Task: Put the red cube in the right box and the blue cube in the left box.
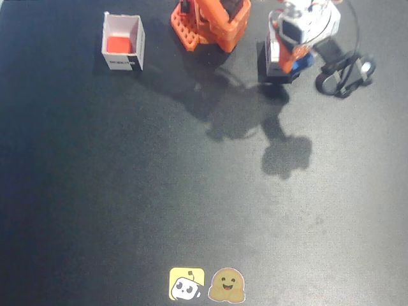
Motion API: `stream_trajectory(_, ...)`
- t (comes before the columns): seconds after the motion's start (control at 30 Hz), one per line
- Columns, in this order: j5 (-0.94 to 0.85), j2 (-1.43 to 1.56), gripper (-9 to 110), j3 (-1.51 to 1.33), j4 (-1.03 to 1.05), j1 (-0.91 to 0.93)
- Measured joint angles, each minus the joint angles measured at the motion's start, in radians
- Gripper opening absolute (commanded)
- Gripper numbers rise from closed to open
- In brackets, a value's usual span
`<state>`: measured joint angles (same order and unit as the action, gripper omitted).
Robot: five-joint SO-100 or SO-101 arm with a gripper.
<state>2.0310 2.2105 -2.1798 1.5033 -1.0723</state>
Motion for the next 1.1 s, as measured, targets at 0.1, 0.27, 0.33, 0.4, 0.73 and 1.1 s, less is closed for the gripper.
stream_trajectory(0.1, 0.002, -0.008, 8, 0.015, 0.0, -0.048)
stream_trajectory(0.27, 0.0, -0.051, 8, 0.071, 0.032, -0.104)
stream_trajectory(0.33, 0.006, -0.052, 8, 0.077, 0.048, -0.123)
stream_trajectory(0.4, 0.006, -0.052, 8, 0.078, 0.067, -0.132)
stream_trajectory(0.73, 0.0, -0.052, 8, 0.078, 0.121, -0.126)
stream_trajectory(1.1, -0.149, -0.072, 7, 0.052, 0.114, -0.04)
